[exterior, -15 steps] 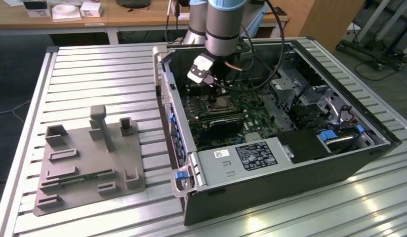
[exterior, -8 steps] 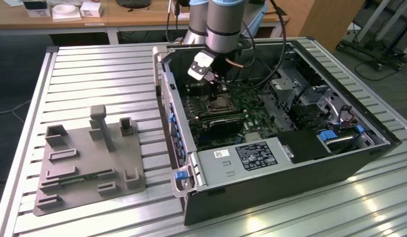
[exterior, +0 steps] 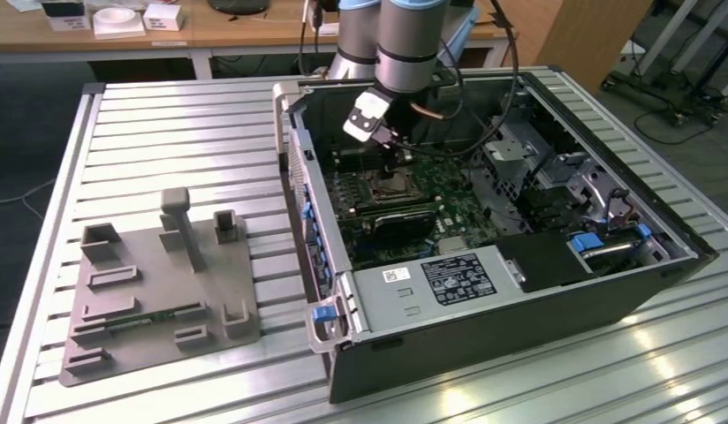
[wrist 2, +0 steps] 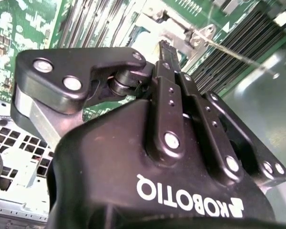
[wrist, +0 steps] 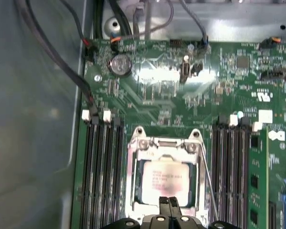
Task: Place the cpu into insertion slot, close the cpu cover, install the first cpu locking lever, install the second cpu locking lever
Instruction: 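Close the cpu cover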
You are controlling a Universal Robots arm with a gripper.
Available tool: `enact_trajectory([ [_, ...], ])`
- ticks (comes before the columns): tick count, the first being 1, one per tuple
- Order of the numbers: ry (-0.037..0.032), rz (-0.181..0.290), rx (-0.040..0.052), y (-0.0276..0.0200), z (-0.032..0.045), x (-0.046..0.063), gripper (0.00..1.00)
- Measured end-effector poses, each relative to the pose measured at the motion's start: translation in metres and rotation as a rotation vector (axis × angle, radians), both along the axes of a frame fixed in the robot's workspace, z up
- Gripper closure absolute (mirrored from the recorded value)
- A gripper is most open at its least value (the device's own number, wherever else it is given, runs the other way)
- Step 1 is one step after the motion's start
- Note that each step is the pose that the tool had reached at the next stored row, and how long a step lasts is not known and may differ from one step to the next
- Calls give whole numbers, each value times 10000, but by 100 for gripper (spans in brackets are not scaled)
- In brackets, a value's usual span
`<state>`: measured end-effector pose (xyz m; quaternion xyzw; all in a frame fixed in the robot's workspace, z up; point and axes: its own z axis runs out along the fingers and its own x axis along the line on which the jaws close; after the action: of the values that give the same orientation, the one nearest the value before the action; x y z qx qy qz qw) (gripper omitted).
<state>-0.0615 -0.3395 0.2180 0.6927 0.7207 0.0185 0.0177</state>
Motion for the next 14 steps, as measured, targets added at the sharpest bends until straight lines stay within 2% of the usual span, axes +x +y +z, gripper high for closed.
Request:
enact_trajectory([
  [5, 15, 0, 0, 0, 0, 75, 90],
  [14, 16, 0, -1, 0, 66, 80, 90],
])
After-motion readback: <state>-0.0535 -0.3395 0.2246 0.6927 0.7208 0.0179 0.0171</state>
